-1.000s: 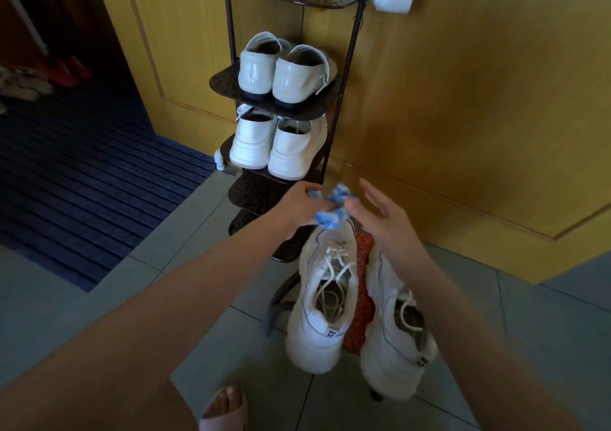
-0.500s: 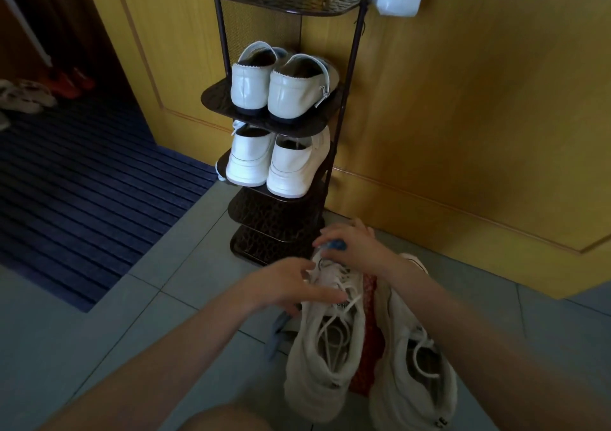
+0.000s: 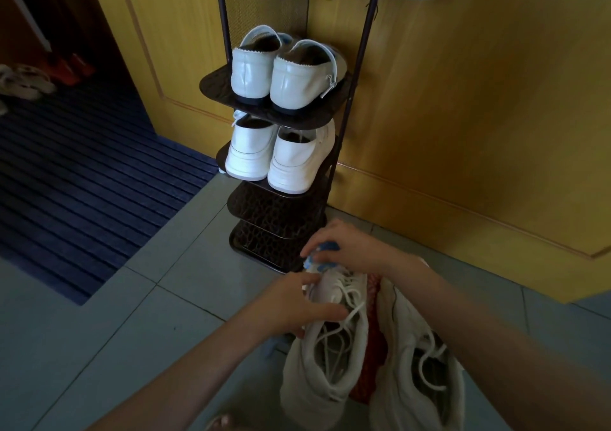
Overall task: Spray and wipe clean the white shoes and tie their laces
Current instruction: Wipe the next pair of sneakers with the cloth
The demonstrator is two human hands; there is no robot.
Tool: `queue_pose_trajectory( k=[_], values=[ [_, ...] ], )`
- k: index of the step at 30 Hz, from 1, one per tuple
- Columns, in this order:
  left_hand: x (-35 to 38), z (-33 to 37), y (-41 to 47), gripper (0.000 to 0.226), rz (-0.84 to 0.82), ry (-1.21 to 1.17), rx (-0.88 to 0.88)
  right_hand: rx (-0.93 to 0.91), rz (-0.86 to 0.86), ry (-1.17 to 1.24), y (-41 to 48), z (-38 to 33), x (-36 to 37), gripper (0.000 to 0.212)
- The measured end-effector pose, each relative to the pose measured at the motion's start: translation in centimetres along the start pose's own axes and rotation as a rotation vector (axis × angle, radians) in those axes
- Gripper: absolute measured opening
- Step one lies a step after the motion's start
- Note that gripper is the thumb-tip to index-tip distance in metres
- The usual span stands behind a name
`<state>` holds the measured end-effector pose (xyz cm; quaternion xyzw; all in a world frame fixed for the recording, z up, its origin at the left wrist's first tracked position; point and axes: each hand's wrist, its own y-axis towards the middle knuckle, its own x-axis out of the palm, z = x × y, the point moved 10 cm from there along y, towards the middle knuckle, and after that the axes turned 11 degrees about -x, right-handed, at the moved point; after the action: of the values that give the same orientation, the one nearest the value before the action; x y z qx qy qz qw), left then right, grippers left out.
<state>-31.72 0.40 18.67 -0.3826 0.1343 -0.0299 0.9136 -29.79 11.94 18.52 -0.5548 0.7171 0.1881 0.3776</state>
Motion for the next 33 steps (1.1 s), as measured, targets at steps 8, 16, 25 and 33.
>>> queue_pose_trajectory(
  k=[8,16,25,33],
  values=[
    [0.1,-0.1,-0.1,0.081,0.03,-0.022,0.015,0.048,0.033,-0.169,-2.1,1.6,-3.7,0.021],
    [-0.2,-0.6,0.1,0.076,0.055,-0.074,0.003,0.304,0.301,-0.108,-6.6,3.2,-4.6,0.024],
    [-0.2,-0.5,0.4,0.076,0.055,-0.07,-0.028,0.358,0.126,-0.056,-9.8,1.9,-2.9,0.022],
    [0.3,-0.4,0.4,0.078,0.005,-0.089,-0.053,0.282,0.557,0.122,-12.1,1.5,-9.7,0.016]
  ],
)
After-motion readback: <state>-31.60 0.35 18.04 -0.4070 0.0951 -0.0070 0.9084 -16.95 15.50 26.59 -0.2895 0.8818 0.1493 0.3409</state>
